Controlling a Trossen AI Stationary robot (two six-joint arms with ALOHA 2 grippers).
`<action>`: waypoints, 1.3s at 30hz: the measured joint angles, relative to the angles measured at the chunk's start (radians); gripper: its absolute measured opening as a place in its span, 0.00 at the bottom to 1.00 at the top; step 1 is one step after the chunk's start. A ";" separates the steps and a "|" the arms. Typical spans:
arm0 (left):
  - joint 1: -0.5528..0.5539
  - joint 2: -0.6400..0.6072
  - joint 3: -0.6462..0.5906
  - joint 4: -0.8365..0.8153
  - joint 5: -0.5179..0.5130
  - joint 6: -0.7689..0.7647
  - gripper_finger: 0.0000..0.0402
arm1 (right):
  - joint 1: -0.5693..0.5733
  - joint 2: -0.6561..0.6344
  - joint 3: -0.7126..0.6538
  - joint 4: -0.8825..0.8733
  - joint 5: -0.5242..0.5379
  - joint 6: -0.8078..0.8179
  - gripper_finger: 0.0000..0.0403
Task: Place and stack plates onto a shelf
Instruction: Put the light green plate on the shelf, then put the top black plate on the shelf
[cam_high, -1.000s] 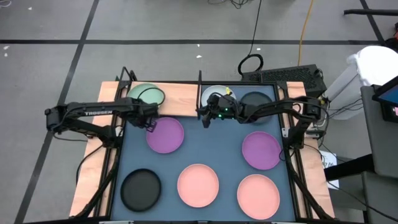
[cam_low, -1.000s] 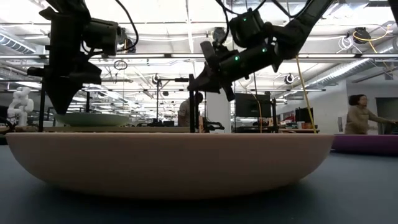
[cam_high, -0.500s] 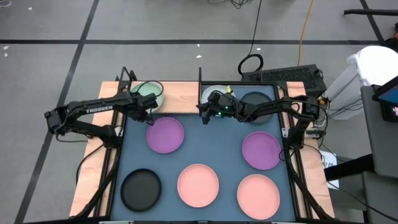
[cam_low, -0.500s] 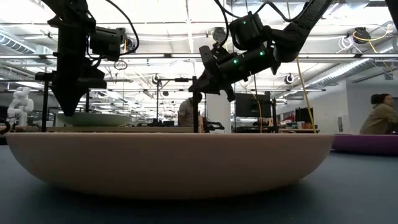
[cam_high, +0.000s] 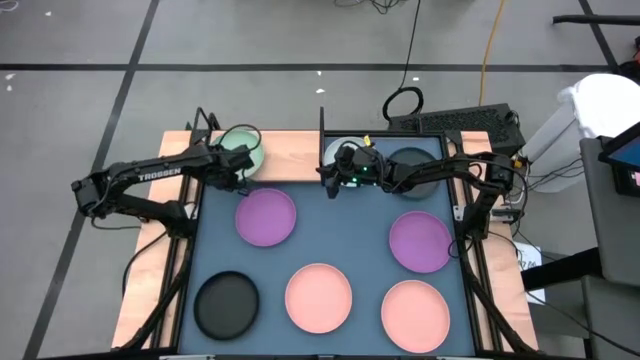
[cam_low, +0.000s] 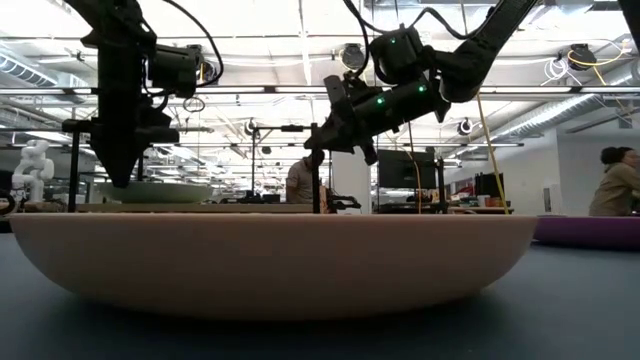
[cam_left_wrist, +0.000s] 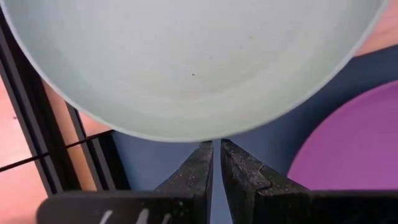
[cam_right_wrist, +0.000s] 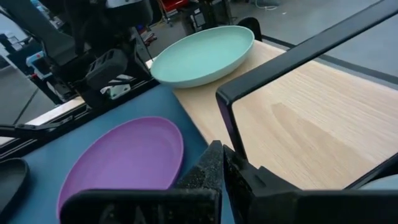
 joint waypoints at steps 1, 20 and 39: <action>0.003 0.000 0.000 0.000 -0.001 0.007 0.09 | 0.003 -0.002 0.000 -0.001 -0.001 0.006 0.00; -0.065 -0.091 0.000 0.097 0.076 -0.031 0.09 | 0.027 -0.353 0.000 -0.391 -0.006 0.082 0.00; -0.397 -0.108 0.000 0.388 0.064 -0.252 0.09 | 0.047 -0.761 0.000 -1.005 -0.002 0.423 0.00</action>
